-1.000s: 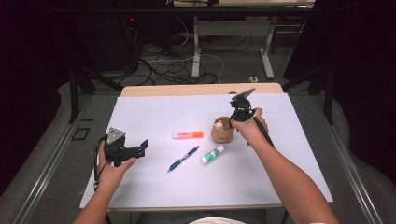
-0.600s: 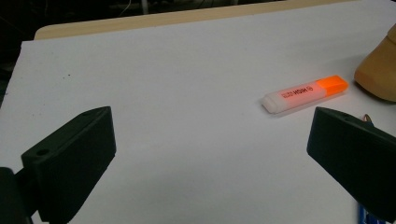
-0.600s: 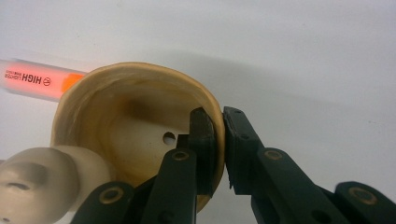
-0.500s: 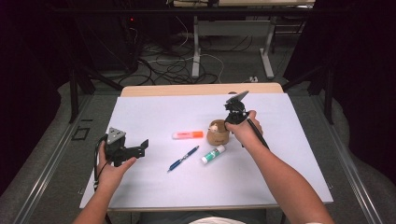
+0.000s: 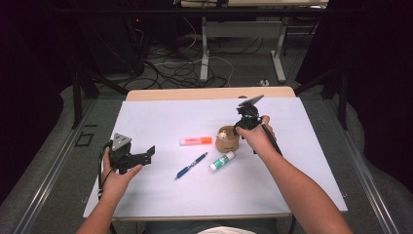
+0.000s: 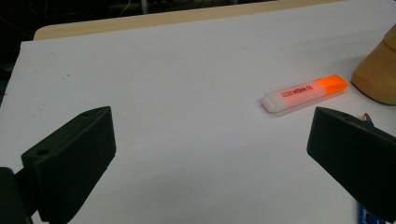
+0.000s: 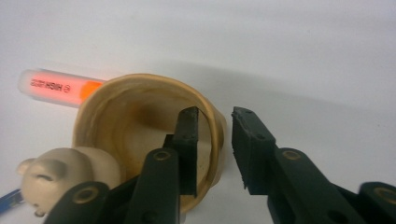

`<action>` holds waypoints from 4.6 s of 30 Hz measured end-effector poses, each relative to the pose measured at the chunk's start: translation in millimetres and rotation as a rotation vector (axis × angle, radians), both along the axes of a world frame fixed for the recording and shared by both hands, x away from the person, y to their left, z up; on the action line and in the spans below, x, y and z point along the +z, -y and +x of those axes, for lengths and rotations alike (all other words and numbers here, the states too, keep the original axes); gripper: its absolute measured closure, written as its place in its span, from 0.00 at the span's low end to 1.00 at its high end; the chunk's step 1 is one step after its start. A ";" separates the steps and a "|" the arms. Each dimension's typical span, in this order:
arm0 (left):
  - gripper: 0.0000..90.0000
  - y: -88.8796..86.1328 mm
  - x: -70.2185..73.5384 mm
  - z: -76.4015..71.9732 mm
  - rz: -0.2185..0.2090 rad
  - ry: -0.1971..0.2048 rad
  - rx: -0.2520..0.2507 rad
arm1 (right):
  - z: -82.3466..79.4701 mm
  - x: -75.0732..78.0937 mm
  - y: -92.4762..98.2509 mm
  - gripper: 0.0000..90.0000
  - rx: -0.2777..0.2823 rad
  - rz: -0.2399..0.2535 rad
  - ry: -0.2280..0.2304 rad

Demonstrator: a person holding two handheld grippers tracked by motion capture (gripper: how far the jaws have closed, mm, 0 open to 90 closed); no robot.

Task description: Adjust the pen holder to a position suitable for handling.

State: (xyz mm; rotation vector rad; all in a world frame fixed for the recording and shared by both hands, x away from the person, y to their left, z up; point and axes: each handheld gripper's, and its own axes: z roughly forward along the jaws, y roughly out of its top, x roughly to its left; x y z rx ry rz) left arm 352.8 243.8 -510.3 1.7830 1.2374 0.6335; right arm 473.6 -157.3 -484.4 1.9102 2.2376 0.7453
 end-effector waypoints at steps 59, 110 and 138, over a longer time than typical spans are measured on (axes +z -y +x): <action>0.09 35.7 10.8 14.6 0.063 -0.028 -0.076 | -102.8 -0.4 67.4 0.21 0.128 0.103 0.539; 0.39 135.3 48.1 110.3 0.463 -0.079 -0.623 | -124.7 -26.3 100.2 0.17 0.170 0.053 0.551; 0.50 115.4 27.5 139.7 0.524 -0.170 -0.765 | -123.6 -29.2 97.3 0.17 0.197 0.042 0.546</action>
